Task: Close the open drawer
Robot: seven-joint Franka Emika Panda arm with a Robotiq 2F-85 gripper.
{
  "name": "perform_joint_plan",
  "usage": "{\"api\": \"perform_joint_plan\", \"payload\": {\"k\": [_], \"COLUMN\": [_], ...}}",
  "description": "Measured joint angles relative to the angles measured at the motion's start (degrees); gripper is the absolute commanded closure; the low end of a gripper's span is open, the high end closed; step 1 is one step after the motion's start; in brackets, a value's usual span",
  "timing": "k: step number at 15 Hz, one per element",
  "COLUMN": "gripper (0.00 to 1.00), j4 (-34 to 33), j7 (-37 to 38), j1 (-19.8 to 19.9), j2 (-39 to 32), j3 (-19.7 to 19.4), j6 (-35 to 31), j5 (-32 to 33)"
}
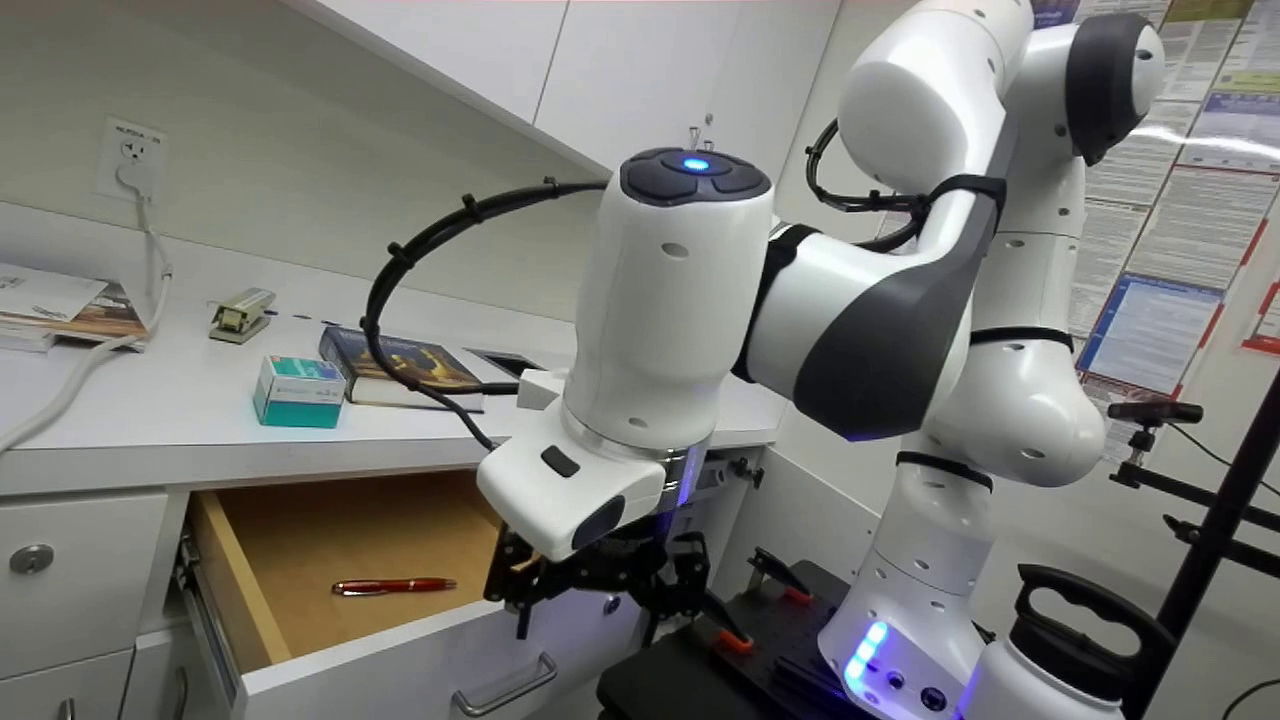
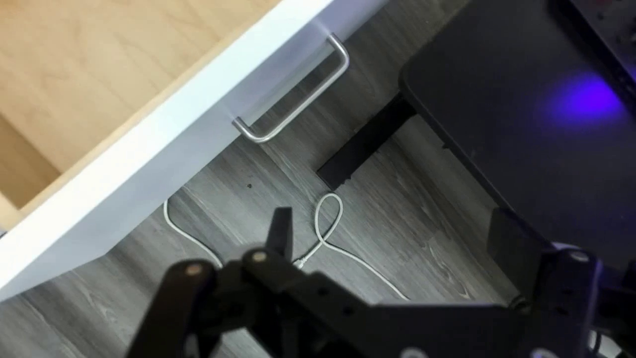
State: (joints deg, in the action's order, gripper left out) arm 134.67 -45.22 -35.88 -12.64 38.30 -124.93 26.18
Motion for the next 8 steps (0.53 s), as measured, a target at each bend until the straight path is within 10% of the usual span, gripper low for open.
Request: {"api": "perform_joint_plan", "payload": {"k": [1,8], "gripper": [0.25,0.75], "j4": [0.1,2.5], "j7": [-1.8,-17.0], "j1": [0.1,2.4], "j2": [-0.2,-2.8], "j3": [0.0,-1.0], "j6": [-1.4,-15.2], "j5": [1.6,7.5]}}
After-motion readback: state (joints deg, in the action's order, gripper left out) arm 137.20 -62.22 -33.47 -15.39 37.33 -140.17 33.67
